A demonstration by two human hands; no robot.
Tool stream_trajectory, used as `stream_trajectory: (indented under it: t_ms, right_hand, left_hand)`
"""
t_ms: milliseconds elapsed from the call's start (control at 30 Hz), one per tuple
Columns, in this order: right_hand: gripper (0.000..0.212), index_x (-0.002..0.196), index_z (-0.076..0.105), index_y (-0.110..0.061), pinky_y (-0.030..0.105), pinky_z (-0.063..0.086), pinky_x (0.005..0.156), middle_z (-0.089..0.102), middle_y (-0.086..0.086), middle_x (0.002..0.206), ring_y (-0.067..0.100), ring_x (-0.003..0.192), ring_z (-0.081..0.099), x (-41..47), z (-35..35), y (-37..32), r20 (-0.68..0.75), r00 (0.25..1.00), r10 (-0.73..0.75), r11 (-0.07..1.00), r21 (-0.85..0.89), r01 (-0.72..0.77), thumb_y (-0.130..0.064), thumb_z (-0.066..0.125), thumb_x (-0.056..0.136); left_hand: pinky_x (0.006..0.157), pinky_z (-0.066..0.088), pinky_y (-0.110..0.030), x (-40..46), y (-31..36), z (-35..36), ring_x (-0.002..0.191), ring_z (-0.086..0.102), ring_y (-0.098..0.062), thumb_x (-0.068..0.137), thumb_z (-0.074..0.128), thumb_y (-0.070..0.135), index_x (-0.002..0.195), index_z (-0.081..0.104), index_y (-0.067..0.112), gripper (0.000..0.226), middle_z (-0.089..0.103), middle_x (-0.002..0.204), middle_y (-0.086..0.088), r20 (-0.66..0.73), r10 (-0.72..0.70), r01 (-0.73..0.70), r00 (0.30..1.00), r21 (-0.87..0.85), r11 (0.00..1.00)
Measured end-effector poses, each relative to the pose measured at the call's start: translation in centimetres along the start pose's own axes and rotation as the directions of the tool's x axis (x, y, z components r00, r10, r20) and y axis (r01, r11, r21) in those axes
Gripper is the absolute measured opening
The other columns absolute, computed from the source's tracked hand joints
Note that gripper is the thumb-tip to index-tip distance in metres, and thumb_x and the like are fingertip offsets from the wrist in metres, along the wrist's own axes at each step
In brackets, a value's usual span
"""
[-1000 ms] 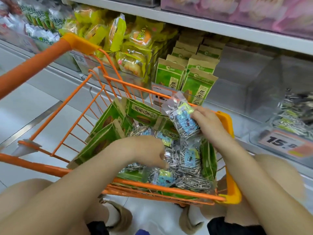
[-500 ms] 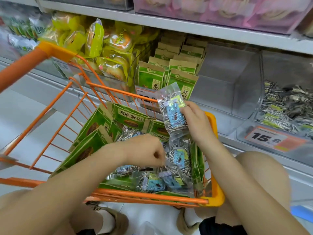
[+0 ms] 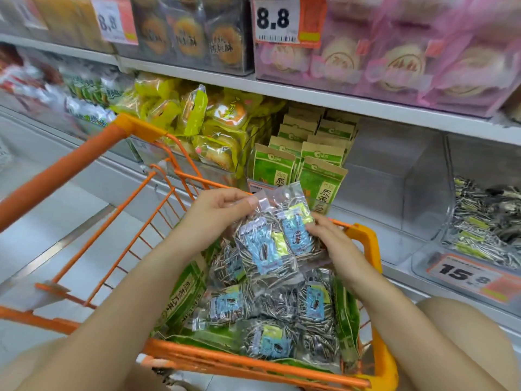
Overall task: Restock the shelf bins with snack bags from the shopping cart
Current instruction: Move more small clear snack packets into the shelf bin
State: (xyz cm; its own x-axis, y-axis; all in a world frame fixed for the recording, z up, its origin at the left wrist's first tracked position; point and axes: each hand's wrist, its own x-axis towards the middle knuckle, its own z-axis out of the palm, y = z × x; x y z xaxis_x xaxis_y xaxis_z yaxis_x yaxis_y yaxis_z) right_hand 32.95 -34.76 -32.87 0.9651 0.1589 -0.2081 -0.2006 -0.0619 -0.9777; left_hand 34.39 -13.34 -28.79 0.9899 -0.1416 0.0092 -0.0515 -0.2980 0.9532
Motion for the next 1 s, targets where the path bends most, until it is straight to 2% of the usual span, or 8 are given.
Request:
stream_trajectory:
  t_ms: [100,233,367,500,600,700,900,1000]
  right_hand:
    - [0.017,0.100,0.049,-0.051,0.022,0.054,0.066,0.050,-0.028,0.108,-0.002,0.101,0.051,-0.5,0.1,-0.4,0.055,0.998,0.007,1.000,-0.013,-0.006,-0.034,0.043,0.099]
    - [0.049,0.114,0.055,-0.061,0.043,0.047,0.100,0.057,-0.032,0.121,0.005,0.117,0.055,-0.6,-0.1,-0.1,0.179,0.983,0.035,0.998,-0.060,-0.025,-0.082,0.052,0.070]
    - [0.084,0.137,0.045,-0.031,0.044,0.057,0.085,0.063,-0.003,0.126,0.020,0.103,0.068,-0.5,-0.5,0.2,0.259,0.965,0.053,0.998,0.017,-0.059,-0.055,0.074,0.062]
    - [0.067,0.124,0.052,-0.036,0.028,0.056,0.065,0.068,-0.014,0.109,0.009,0.089,0.071,-0.5,-0.8,0.0,0.238,0.971,0.025,0.993,0.109,-0.052,-0.027,0.080,0.063]
    - [0.049,0.109,0.054,-0.041,0.024,0.055,0.062,0.071,-0.023,0.095,0.002,0.085,0.070,-0.8,-0.8,-0.4,0.271,0.962,0.025,0.982,0.173,-0.074,-0.022,0.072,0.068]
    - [0.062,0.120,0.054,-0.040,0.029,0.055,0.070,0.066,-0.013,0.118,0.009,0.101,0.067,-1.1,-0.8,-1.0,0.283,0.958,0.053,0.979,0.174,-0.105,-0.028,0.075,0.064]
    - [0.085,0.145,0.035,-0.026,0.029,0.050,0.092,0.051,-0.013,0.132,0.006,0.122,0.049,-4.0,-5.0,-4.7,0.239,0.959,0.153,0.988,-0.045,-0.146,-0.042,0.077,0.072]
    - [0.047,0.117,0.050,-0.045,0.027,0.046,0.099,0.059,-0.024,0.116,-0.006,0.108,0.058,-7.0,-8.9,-6.3,0.168,0.982,0.090,0.984,-0.166,-0.062,-0.041,0.073,0.076]
  left_hand:
    - [0.062,0.042,-0.025,1.0,-0.4,1.0,0.064,0.053,-0.014,0.087,0.064,0.037,0.083,0.072,0.019,0.020,0.069,0.083,-0.016,-0.046,0.008,-0.006,0.999,0.035,0.999]
    - [0.081,0.053,-0.038,1.9,-0.1,3.1,0.079,0.067,-0.014,0.085,0.065,0.038,0.082,0.071,0.025,0.015,0.072,0.079,0.001,-0.166,0.084,-0.070,0.983,0.086,0.994]
    - [0.078,0.054,-0.037,1.2,-0.3,4.2,0.084,0.065,-0.003,0.088,0.061,0.043,0.091,0.070,0.028,0.018,0.071,0.083,0.012,-0.294,0.178,-0.121,0.939,0.203,0.972]
    - [0.082,0.039,-0.018,0.8,-0.1,4.1,0.109,0.050,-0.001,0.081,0.066,0.050,0.130,0.048,0.032,0.056,0.054,0.121,0.017,-0.217,0.068,-0.043,0.974,0.119,0.992]
    - [0.101,0.038,-0.029,0.9,0.4,3.9,0.117,0.052,-0.009,0.066,0.077,0.056,0.143,0.034,0.030,0.092,0.053,0.131,0.012,0.028,-0.139,0.142,0.990,-0.179,0.974]
    - [0.102,0.043,-0.042,0.6,0.7,4.3,0.108,0.063,-0.012,0.079,0.072,0.039,0.128,0.054,0.025,0.054,0.068,0.116,0.007,0.148,-0.039,0.064,0.988,-0.168,0.984]
    - [0.087,0.047,-0.027,0.4,4.9,7.2,0.112,0.056,-0.011,0.055,0.076,0.058,0.145,0.026,0.035,0.105,0.056,0.127,0.006,0.003,0.032,-0.032,0.999,0.042,0.999]
    - [0.084,0.047,-0.023,0.0,7.8,11.3,0.107,0.058,-0.004,0.056,0.079,0.061,0.141,0.029,0.039,0.102,0.058,0.118,0.012,0.048,0.138,-0.139,0.989,0.015,0.990]
